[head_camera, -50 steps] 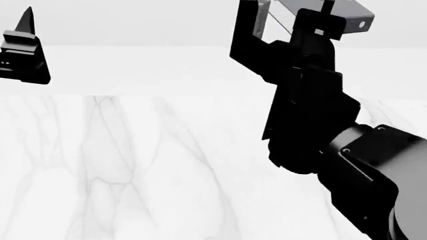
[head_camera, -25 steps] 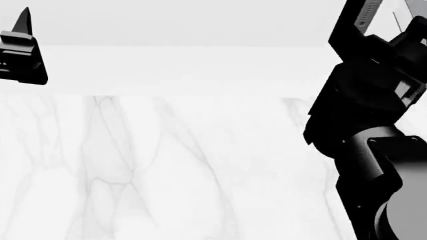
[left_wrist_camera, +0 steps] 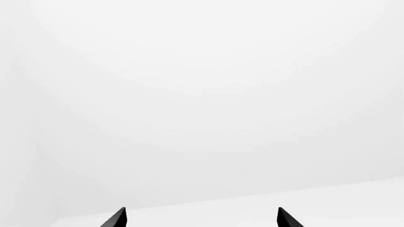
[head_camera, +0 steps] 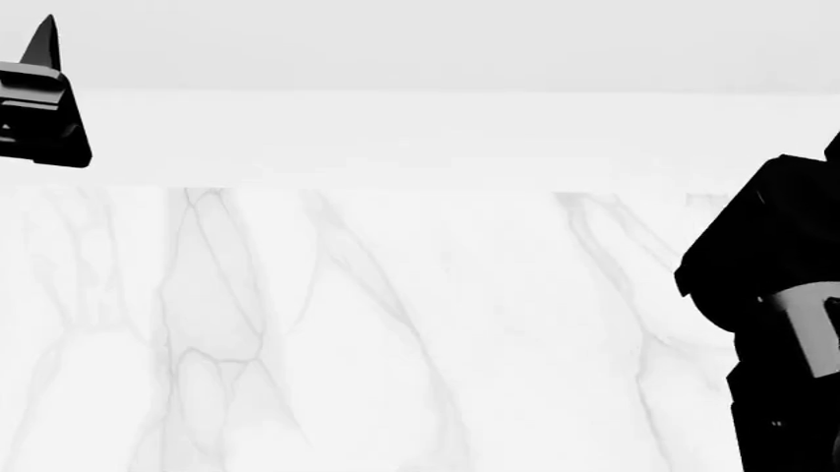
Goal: Pick up the book on the left and place it on top of the shelf.
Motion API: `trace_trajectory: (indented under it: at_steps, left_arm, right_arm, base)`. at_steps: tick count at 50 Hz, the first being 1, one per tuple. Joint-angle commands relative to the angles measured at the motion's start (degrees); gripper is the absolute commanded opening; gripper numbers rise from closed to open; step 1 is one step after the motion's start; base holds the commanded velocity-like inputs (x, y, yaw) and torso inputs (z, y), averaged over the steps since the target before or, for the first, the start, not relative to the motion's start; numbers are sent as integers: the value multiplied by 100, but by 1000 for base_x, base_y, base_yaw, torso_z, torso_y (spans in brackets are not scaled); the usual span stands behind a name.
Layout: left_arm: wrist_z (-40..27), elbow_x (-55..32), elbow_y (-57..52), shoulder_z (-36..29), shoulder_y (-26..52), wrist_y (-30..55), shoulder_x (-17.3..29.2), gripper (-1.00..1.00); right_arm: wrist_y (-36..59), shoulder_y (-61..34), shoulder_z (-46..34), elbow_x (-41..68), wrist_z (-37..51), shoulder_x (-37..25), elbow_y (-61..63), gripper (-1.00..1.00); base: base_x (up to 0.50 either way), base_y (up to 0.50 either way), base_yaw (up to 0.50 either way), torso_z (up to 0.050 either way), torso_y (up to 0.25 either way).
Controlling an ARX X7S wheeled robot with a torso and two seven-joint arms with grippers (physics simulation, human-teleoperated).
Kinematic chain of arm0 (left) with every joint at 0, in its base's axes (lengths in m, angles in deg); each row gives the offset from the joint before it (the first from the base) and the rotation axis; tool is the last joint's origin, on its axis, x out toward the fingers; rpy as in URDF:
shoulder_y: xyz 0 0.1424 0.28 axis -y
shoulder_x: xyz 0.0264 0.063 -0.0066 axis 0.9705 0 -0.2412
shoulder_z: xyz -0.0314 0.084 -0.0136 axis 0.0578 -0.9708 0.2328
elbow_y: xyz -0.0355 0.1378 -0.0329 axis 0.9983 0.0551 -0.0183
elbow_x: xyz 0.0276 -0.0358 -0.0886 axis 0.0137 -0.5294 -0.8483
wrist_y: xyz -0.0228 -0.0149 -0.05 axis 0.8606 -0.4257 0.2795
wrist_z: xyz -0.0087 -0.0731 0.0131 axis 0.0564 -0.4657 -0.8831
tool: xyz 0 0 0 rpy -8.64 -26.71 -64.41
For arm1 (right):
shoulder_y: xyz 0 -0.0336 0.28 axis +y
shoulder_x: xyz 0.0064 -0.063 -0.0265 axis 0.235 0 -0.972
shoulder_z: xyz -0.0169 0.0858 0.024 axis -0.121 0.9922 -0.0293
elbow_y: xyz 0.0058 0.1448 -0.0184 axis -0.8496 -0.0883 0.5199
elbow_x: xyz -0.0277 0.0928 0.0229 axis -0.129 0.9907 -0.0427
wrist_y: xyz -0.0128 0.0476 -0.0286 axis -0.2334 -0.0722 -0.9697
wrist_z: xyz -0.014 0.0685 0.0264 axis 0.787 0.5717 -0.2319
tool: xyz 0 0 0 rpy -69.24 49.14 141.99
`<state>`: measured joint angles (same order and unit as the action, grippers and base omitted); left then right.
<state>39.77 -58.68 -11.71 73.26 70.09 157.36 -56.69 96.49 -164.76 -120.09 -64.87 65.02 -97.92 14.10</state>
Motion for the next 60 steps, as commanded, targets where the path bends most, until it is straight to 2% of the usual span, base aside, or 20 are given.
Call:
trace_trajectory:
  at_steps: [1,14,32,38,39,60]
  left_arm:
    - [-11,-22,11,3,-10,-23,22,100]
    - [-33,-51,0,9,-28,-33,36,100]
    - [-79,-88,-30,33,-55,-29,61,100]
    - [-90,-110,-50,53,-61,-15,71,100]
    - [-93,-116,-62,66,-70,-9,77,100]
    - [-128,-143,-35,42,-95,-56,97,100]
  right_arm:
    - [758,147,-675,-771,100,-210,1,-100]
    - [1299,346,-1225,-797,-121,-338,1,-100]
    - [1437,540,-620,-750,43,-351,1,-100]
    - [1480,534,-178,-741,248,-339,2,-100]
    - [1473,541,-198,-781,339,-350,2,100]
    - [1368,586,-205,-779,417,-334,2,100]
  base:
    - [0,0,0,0,0]
    - [0,0,0,0,2]
    - [0,0,0,1,1]
    - [0,0,0,0,2]
    - [0,0,0,0,0]
    - [0,0,0,0,0]
